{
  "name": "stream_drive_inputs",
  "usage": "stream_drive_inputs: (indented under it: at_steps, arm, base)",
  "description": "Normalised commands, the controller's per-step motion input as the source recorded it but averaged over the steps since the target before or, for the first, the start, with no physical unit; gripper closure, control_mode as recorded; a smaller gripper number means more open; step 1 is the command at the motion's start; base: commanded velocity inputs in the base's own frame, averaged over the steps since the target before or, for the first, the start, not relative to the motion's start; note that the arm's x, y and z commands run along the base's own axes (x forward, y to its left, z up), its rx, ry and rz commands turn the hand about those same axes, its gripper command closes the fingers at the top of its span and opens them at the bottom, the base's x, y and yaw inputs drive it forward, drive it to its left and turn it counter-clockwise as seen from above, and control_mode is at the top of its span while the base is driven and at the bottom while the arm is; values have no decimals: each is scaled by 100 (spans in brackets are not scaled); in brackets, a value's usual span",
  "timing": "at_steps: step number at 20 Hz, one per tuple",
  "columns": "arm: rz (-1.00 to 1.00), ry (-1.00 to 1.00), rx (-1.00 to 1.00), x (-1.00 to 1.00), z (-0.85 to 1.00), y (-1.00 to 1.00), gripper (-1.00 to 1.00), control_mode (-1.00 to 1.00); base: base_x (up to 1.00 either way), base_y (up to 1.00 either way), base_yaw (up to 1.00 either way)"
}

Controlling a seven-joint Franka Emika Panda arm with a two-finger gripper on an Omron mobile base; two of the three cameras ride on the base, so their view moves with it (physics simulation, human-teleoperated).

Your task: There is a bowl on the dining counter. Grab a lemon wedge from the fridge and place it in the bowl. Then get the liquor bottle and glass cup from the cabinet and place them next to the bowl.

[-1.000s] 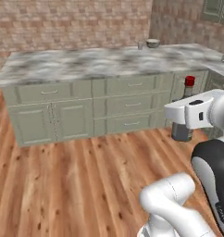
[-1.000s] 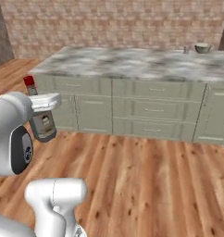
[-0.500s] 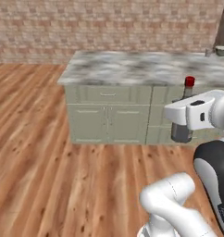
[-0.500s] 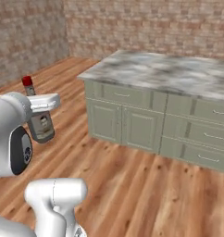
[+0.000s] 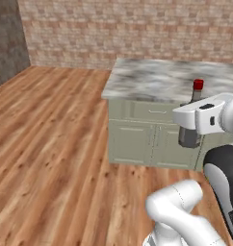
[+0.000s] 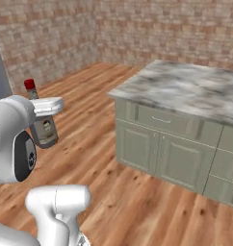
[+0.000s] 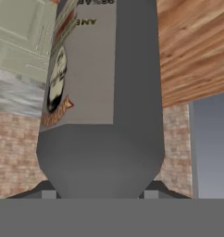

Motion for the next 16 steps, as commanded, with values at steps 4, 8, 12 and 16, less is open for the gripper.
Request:
stream_drive_inputs:
  at_steps: [4,8,12,16]
  arm:
    - [0,0,0,0,0,0,100,100]
    - [0,0,0,0,0,0,100,100]
    - [0,0,0,0,0,0,100,100]
    - [0,0,0,0,0,0,100,100]
  base:
    - [100,76,22]
    - [100,59,17]
    - [100,64,14]
    - [100,65,9]
